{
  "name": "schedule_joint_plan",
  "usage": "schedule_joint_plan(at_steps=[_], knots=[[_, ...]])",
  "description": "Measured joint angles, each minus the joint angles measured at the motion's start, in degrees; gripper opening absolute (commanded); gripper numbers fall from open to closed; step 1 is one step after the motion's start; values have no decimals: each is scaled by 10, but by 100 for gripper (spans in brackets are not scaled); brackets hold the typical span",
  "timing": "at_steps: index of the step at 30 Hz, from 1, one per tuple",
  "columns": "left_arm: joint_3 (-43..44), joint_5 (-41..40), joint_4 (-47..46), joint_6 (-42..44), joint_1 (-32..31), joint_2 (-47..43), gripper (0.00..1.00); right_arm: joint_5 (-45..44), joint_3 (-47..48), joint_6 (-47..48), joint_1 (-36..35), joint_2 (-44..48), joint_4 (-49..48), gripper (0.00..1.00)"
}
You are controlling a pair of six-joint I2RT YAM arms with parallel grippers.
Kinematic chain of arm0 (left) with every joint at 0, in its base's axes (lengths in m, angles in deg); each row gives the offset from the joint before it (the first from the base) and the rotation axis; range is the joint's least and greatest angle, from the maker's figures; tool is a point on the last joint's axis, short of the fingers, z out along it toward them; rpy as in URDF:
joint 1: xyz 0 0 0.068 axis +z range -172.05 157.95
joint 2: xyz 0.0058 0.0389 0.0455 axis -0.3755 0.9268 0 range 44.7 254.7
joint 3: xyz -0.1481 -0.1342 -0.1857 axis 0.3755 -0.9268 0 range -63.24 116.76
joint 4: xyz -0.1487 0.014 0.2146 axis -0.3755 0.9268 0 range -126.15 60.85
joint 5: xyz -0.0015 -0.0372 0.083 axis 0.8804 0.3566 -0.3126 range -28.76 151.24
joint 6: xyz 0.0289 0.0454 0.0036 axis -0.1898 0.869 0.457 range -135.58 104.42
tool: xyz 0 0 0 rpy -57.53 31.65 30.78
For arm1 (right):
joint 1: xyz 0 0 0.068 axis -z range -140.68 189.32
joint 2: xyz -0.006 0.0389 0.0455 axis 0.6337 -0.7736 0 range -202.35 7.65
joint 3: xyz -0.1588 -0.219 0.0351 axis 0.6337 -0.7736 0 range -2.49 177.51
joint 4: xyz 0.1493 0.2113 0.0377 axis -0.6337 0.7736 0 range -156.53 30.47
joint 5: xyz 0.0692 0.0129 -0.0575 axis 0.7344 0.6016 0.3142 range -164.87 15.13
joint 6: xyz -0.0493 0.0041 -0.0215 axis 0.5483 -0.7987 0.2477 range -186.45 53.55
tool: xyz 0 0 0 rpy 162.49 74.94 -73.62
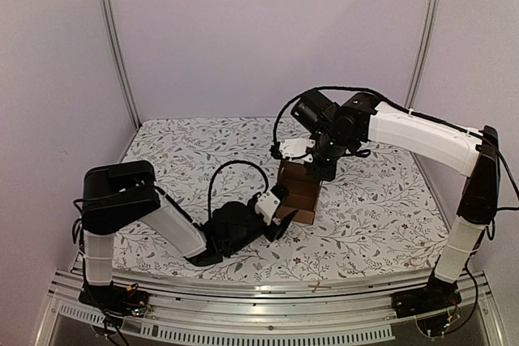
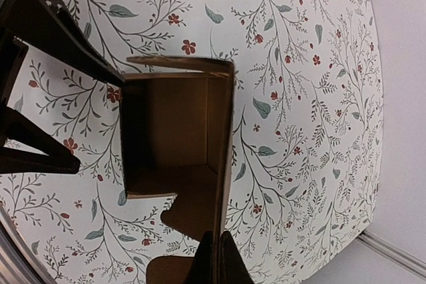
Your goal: Fold the paper box
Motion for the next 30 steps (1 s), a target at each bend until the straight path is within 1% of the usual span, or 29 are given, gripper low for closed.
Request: schedule_joint_plan(at_steps=[6,11,15,20,26,30], knots=[[-80,-24,-17,9,-18,-27,73,1,-7,-2,0,5,-6,0],[-91,-50,-21,9,-9,-32,75,2,-7,-2,0,5,-6,0],[-75,-40,-18,3,14,-31,75,4,-7,-2,0,5,-6,0],[-33,5,-10,-7,42,-27,75,8,-7,-4,0,5,-6,1],[31,58,31,-7,46,-8,75,2,-4,-9,0,5,-5,1],[47,67,52,-7,47,-1,75,-3,2,-13,0,5,1,1]])
